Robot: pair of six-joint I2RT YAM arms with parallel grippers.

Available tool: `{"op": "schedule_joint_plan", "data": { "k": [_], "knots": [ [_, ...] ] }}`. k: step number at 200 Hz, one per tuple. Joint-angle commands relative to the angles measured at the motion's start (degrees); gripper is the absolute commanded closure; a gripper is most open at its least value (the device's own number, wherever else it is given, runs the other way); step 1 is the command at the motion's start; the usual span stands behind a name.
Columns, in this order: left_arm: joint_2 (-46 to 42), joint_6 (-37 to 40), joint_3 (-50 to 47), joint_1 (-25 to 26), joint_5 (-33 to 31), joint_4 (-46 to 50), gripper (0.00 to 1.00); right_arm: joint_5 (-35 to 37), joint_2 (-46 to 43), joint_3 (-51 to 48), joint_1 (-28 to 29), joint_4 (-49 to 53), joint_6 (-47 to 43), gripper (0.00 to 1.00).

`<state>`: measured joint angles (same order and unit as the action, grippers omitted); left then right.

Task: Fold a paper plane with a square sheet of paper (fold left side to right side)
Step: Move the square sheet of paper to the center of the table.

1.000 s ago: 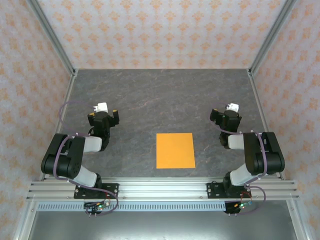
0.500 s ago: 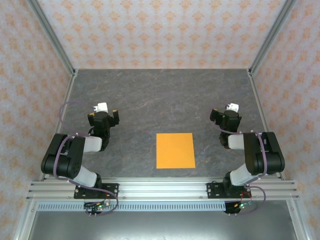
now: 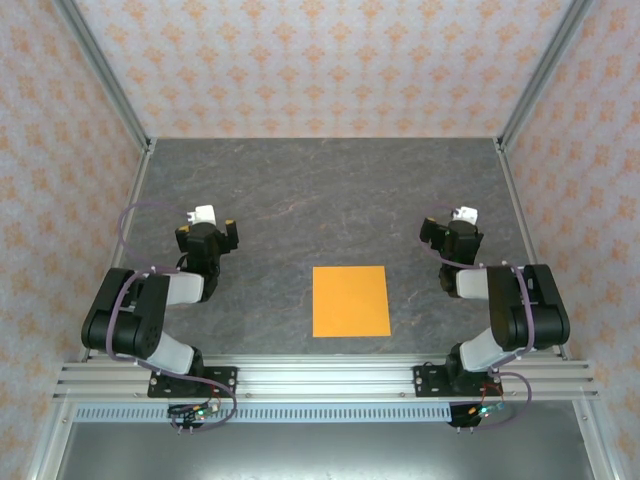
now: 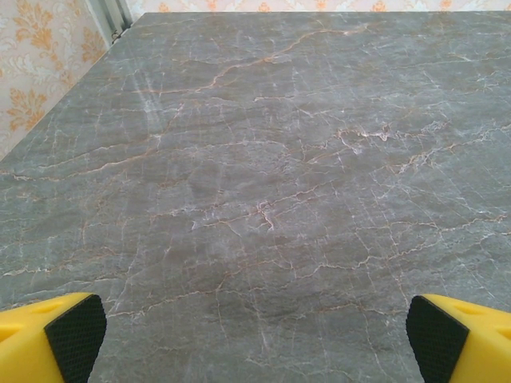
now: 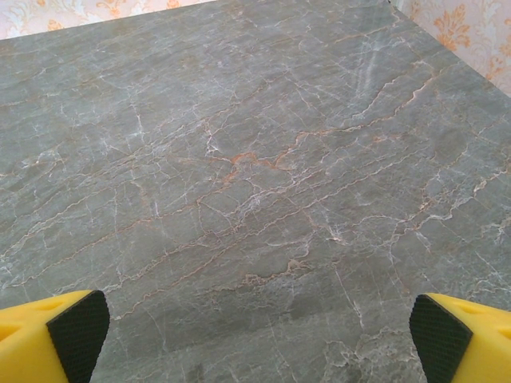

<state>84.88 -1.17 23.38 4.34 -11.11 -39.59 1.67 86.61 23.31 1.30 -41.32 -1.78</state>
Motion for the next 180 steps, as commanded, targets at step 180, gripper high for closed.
{"op": "schedule_joint_plan", "data": {
  "k": [180],
  "knots": [
    [10.37,-24.7,43.78,53.27,8.27,67.03,0.01,-7.26,-48.36,14.57,6.96,77.29,29.22,0.0]
  ]
}}
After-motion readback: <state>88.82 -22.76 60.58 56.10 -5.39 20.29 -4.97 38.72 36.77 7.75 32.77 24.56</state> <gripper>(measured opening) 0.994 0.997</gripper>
